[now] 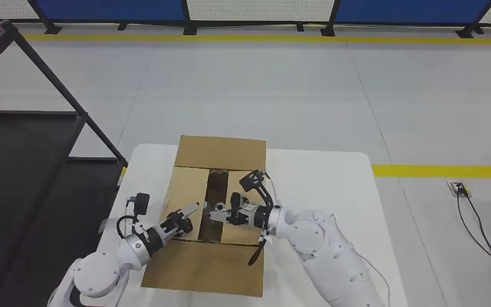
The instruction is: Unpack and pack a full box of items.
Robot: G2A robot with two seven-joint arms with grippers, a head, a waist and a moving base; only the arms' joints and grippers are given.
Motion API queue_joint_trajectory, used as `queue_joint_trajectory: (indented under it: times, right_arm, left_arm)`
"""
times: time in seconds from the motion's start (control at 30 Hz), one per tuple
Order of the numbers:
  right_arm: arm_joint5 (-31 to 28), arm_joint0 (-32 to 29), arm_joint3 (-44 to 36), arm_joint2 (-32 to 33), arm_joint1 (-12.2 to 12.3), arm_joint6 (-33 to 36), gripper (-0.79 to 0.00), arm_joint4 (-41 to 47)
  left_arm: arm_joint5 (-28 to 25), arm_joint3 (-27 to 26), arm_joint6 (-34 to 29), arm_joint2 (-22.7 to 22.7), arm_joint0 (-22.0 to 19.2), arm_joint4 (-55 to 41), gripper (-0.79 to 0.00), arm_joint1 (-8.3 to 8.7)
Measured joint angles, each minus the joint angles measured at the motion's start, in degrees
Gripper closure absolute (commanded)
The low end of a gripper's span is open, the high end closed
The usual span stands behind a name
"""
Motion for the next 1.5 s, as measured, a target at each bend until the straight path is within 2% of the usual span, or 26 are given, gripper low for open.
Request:
queue_joint_trajectory:
  times: [0.53,0.8,0.93,1.13,1.23,1.37,1.5]
  right_arm:
    - [2.6,1.3,1.4,-1.5,0.1,-0.9,-0.785,-1.7]
    - [1.5,0.6,-1.2,-0.7,0.6,-1.7,-0.785,-1.2]
    - [0.8,-0.2,-3.6,1.3,1.1,-3.3,-0.785,-0.6]
    - [1.9,-0.6,-4.6,5.4,1.7,-7.5,-0.785,2.0]
    - [4.8,-0.3,-3.6,7.1,1.7,-11.7,-0.785,3.3]
    - [4.8,-0.3,-3.6,7.1,1.7,-11.6,-0.785,3.1]
    - [4.8,-0.3,-3.6,7.1,1.7,-11.5,-0.785,3.1]
  left_arm:
    - [0.0,1.0,0.6,1.1,-0.5,1.4,-0.785,-0.02]
    - [-2.0,-3.1,-0.2,-2.9,2.1,-2.0,-0.785,0.33]
    - [-3.6,-7.0,-1.4,-7.8,5.2,-5.9,-0.785,0.70]
    - [-7.7,-10.7,-6.4,-19.0,12.3,-13.0,-0.785,1.38]
    - [-10.5,-10.5,-10.0,-25.3,16.7,-16.3,-0.785,1.62]
    - [-15.6,-8.3,-13.3,-33.7,23.9,-19.5,-0.785,1.54]
    - [-19.7,-7.7,-15.5,-38.8,30.9,-20.9,-0.785,1.14]
